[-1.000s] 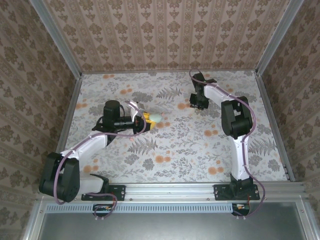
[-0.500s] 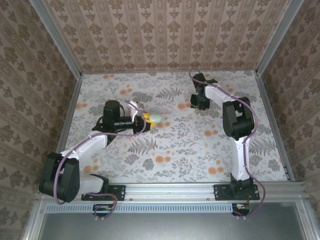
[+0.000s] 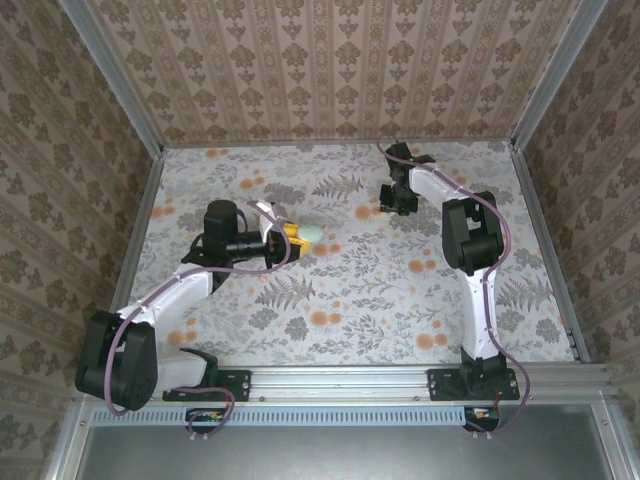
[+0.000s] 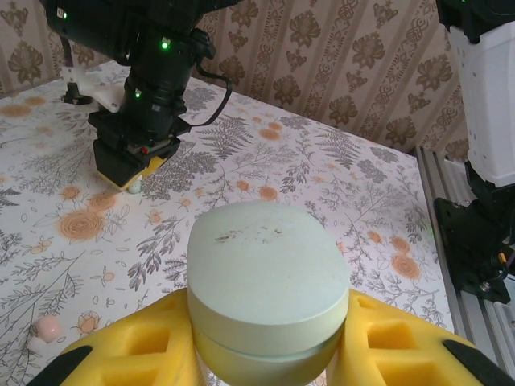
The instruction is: Insert wireless bluetooth earbuds into charging case
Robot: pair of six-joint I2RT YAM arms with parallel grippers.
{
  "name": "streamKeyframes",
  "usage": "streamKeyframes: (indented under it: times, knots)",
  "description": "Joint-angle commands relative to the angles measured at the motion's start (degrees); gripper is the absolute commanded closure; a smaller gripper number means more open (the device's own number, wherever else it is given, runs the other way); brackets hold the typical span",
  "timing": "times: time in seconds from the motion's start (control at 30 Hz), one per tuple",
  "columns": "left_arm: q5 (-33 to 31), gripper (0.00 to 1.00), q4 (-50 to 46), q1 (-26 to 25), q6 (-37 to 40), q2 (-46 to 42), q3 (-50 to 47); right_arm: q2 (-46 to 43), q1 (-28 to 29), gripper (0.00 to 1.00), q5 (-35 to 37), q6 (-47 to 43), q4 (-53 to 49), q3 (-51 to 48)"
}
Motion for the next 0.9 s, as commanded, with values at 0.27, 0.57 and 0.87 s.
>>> streamKeyframes:
  times: [0.27, 0.57, 0.87]
  knots:
    - [0.8, 0.98, 0.2, 0.3, -1.9, -3.5, -0.3, -6.3, 2.9, 0.81, -11.2, -6.3, 3.0, -10.5]
    - [-1.1, 0.98, -1.4, -0.6, -1.5, -7.6, -2.7, -19.4, 7.5, 0.82, -13.0, -7.5, 4.8, -27.1]
    - [-1.1, 0.98, -1.3, -1.3, -0.9, -6.8, -2.2, -25.0, 13.6, 0.81, -13.6, -9.2, 4.5, -36.4]
